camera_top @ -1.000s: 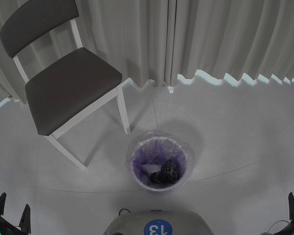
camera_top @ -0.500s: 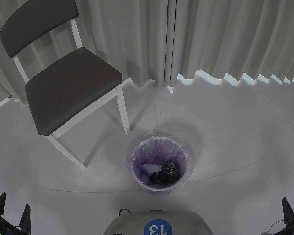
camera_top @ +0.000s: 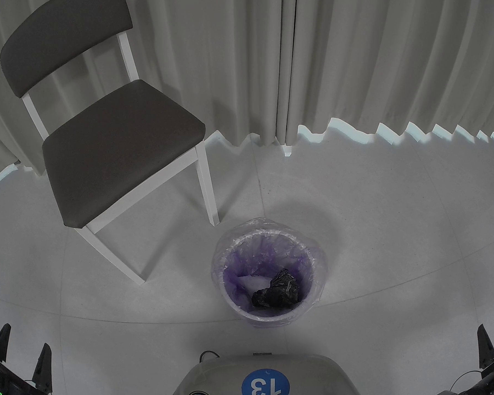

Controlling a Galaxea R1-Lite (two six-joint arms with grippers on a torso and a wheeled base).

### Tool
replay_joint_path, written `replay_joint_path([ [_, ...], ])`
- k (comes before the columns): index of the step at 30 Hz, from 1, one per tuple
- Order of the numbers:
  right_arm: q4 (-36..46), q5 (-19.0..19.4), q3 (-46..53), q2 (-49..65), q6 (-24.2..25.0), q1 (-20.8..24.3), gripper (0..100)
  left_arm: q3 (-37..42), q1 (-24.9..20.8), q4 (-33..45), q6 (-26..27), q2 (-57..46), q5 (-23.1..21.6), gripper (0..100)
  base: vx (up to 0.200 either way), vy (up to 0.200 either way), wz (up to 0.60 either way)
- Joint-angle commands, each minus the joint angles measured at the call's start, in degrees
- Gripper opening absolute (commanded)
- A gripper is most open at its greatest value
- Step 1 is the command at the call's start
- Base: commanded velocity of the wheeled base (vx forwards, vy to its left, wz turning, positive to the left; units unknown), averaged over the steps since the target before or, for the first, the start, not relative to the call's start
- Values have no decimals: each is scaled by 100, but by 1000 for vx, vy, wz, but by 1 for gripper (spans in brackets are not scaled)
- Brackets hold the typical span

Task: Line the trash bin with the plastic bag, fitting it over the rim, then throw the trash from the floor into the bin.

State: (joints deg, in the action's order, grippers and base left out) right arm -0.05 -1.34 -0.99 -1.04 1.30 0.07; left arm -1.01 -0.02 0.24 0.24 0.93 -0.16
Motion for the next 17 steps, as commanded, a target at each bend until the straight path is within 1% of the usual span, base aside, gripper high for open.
replay_joint_path([
  [1, 5, 37, 90, 104, -16, 1, 100, 92, 2, -7, 2, -84, -2, 100, 0, 0, 0],
  [5, -4, -24, 90, 104, 37, -7, 100, 92, -6, 2, 2, -84, -2, 100, 0, 0, 0],
  [17, -4, -24, 90, 104, 45, 1, 100, 92, 2, -7, 2, -84, -2, 100, 0, 0, 0],
])
